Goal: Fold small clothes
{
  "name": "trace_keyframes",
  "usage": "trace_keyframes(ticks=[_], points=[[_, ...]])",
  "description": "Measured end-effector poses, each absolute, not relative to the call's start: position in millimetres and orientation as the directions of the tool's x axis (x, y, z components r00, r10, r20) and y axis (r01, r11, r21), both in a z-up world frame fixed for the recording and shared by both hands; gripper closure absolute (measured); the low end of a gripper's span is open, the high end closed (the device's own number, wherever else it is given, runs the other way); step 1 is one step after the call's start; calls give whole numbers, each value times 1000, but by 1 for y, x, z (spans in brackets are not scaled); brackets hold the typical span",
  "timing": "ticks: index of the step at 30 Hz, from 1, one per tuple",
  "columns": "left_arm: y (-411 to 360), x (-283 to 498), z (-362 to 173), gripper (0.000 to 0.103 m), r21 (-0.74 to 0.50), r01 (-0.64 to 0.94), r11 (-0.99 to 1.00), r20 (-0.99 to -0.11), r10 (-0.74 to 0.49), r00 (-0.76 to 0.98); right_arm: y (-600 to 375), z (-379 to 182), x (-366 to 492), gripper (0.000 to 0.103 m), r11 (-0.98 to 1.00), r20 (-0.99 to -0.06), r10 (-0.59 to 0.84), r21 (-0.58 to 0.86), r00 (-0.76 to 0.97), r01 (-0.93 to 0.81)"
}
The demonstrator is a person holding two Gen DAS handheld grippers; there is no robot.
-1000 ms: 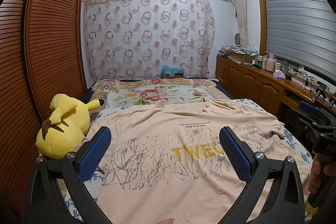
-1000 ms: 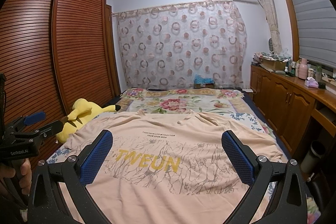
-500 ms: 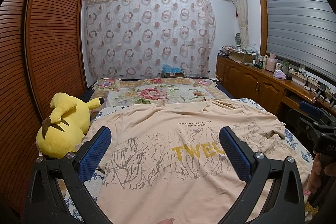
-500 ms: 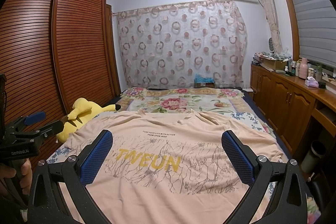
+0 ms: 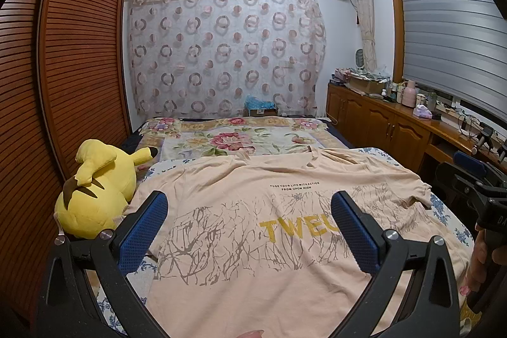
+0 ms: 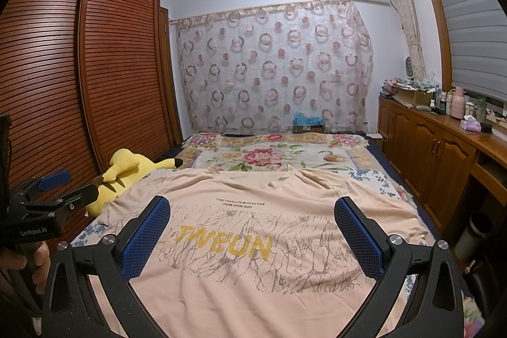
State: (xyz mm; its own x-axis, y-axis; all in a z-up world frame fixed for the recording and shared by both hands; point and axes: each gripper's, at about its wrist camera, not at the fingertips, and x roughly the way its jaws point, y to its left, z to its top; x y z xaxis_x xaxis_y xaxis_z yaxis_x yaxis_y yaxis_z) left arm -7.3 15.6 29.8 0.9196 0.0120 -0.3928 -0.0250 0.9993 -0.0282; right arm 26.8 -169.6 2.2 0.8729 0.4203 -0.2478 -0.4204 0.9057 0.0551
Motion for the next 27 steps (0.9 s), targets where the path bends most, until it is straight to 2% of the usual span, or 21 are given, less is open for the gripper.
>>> trace_keyframes(ticks=[14,27], points=[[22,-8,30,0,-28,-27,999,-404,13,915,-168,1,29,0,898,-254,436,56,863,-437],[62,6,-13,0,-50,-106,993,-493,68,867,-153,-9,49,0,859,-324,497,52,805,-509]])
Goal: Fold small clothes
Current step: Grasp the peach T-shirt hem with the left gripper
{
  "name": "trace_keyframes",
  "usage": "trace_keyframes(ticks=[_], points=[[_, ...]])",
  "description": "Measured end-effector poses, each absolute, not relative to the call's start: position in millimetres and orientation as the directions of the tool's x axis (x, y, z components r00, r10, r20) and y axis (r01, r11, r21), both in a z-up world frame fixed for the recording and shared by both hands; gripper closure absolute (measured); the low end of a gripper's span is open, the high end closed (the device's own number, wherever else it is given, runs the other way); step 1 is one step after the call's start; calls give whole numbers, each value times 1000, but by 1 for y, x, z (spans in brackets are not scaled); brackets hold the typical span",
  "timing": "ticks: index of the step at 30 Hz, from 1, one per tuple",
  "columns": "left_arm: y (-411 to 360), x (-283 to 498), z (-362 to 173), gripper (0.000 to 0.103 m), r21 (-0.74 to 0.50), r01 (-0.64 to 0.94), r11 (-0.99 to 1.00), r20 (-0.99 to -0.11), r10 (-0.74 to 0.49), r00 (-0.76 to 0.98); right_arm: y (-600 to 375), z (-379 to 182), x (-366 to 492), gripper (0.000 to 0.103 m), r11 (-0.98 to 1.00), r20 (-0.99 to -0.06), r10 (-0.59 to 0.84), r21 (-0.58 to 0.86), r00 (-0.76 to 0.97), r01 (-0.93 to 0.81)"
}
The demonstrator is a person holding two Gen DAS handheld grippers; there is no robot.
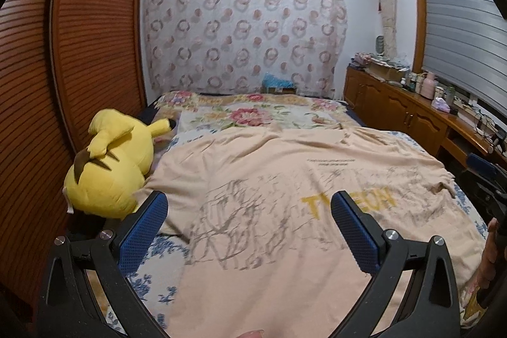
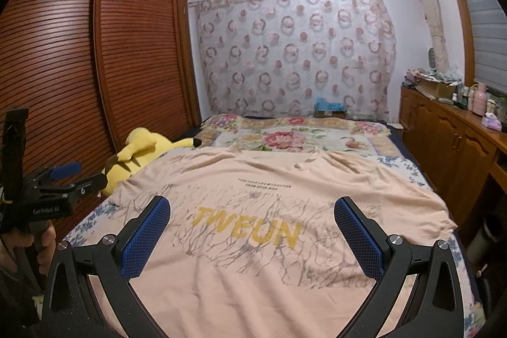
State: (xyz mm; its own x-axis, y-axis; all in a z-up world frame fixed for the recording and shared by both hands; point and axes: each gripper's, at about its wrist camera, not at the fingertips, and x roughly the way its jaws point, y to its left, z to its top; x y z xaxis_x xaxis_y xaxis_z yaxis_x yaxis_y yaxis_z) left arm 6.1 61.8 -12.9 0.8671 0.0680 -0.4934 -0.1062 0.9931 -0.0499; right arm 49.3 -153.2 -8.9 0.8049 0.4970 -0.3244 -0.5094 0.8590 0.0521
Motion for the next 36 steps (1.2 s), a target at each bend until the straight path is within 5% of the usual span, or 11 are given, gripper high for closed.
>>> trace_keyframes(ticks=[19,25,36], points=[[163,40,-76,0,-63,-145,987,-675,65,735,-116,-12,106,0,735,-492,597,18,634,-678],[201,57,-87,15,-170,-143,975,-720,-24,693,-111,-5,123,0,707,-520,613,26,595,-706],[233,104,-99,41,-174,-155,972,-778,-39,626,-97,1,144,0,656,-564,632,24,532,-755]])
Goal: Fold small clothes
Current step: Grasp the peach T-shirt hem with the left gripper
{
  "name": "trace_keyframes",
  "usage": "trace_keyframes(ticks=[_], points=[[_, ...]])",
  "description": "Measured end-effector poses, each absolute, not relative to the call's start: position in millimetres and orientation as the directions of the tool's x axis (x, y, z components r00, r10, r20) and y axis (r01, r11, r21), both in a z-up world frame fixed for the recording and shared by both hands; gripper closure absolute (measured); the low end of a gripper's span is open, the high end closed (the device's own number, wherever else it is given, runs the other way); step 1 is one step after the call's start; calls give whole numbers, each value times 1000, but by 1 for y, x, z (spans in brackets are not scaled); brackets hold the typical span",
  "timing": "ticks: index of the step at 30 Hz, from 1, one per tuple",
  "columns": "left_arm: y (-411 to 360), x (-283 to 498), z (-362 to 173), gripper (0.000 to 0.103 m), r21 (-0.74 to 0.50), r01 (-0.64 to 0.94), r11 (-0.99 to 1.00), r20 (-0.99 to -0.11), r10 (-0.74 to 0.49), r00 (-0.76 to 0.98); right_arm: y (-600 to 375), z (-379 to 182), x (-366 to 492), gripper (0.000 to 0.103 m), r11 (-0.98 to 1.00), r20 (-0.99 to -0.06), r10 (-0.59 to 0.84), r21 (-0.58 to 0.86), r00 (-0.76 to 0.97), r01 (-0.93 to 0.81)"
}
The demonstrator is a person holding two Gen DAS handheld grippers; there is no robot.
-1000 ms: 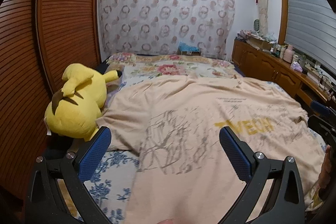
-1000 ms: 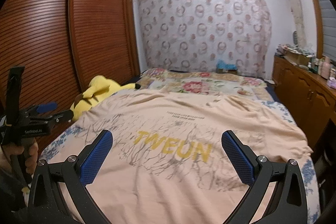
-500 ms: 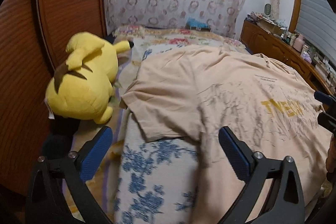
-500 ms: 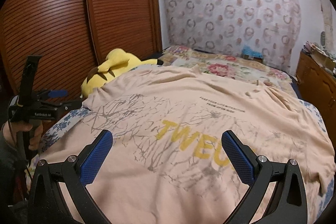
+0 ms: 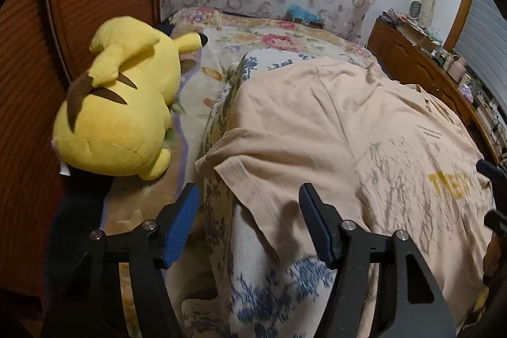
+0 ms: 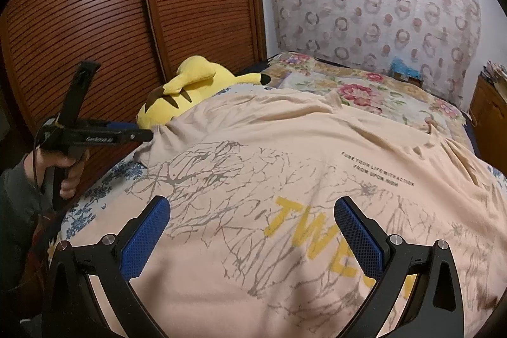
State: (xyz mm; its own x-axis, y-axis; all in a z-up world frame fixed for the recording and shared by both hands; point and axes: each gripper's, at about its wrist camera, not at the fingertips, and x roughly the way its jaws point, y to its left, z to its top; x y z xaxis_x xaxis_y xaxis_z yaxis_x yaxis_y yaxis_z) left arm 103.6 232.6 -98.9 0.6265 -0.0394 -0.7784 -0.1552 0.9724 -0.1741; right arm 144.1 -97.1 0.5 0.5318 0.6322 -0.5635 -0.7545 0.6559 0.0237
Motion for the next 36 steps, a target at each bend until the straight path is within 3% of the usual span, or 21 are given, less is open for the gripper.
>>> trace_keyframes(ticks=[8,10,11,12,15,22,36], points=[[251,123,-113,51,-249,-175,953,-793,-97,601,-88,-5,148,0,638,-575,648,53,499,-768],[250,124,-112,64,-259,-160,953,-784,-111,610,-85,-7,149,0,634,-583,648,55,491,-772],[249,124,-110,78,-255,-144,956,-778,-114,618,-85,-8,149,0,633,-585,647,54,489,-772],[244,124,-108,85,-225,-128,966,-777,-99,622,-85,-9,149,0,634,-586,645,51,491,-772],[231,123,-101,96,-110,-121,987,-779,-10,626,-84,-11,151,0,635,-585,645,54,491,-770],[213,118,-69,98,-93,-79,993,-729,-14,685,-88,-11,151,0,649,-575,644,60,505,-759],[118,145,-14,98,-81,157,984,-669,-171,723,-118,-6,139,0,716,-525,611,46,593,-697]])
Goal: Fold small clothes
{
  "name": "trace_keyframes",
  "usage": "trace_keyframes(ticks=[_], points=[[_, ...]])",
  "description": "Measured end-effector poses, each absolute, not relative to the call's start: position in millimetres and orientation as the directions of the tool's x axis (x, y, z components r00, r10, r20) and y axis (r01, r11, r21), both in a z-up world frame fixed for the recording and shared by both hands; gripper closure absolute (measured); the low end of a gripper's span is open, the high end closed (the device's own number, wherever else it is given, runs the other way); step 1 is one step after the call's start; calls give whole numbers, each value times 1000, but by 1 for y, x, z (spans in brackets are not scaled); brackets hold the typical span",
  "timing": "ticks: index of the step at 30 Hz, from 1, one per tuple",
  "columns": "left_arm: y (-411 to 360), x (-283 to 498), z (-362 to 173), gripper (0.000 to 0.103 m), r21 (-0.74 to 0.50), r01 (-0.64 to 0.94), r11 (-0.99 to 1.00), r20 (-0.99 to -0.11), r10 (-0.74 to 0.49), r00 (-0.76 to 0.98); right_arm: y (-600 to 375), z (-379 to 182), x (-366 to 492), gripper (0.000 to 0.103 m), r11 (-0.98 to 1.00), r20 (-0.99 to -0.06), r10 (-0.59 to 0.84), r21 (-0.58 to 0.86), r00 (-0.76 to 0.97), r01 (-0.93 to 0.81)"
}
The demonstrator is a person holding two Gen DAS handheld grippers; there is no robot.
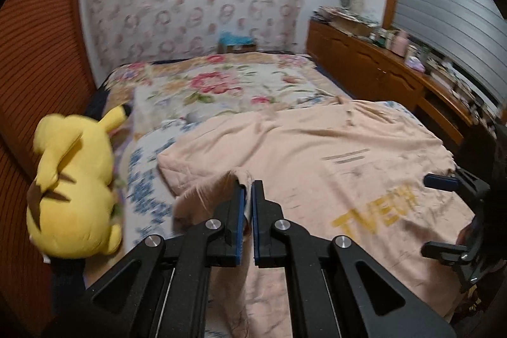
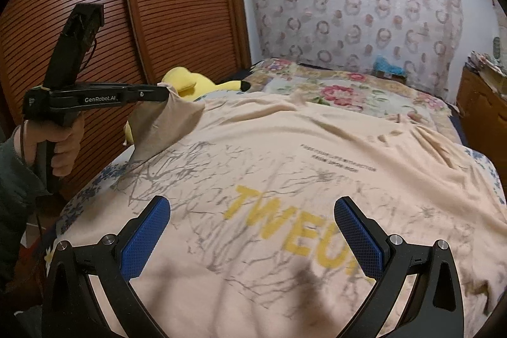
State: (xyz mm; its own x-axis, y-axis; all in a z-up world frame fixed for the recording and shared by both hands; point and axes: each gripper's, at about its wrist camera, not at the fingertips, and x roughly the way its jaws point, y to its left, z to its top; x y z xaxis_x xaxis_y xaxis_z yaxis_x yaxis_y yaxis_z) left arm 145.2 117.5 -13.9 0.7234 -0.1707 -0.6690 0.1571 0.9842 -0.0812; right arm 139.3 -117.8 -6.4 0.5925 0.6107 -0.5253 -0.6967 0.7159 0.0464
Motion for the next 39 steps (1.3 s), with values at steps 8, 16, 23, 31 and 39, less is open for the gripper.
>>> trace_keyframes(ticks=[8,16,23,31,39], points=[[70,139,-2,92,-66,239,969,-662,-222,716,-124,-10,136,0,731,-504,619,90,602,-676],[82,117,-7,72,-45,191,981,-644,-174,745,-124,-16,137,0,731,-509,617,89,600,-677],[119,102,-42,63,-28,110,994,-691,-99,716,-118,-6,145,1,708,-530,613,39,586,-706],[146,107,-84,63,-23,39,999,-764,-43,644,-101,-2,156,7,668,-551,620,-5,560,-744],[152,111,-102,61,-23,30,999,-786,-36,617,-83,-7,168,9,639,-588,619,-7,520,-769]])
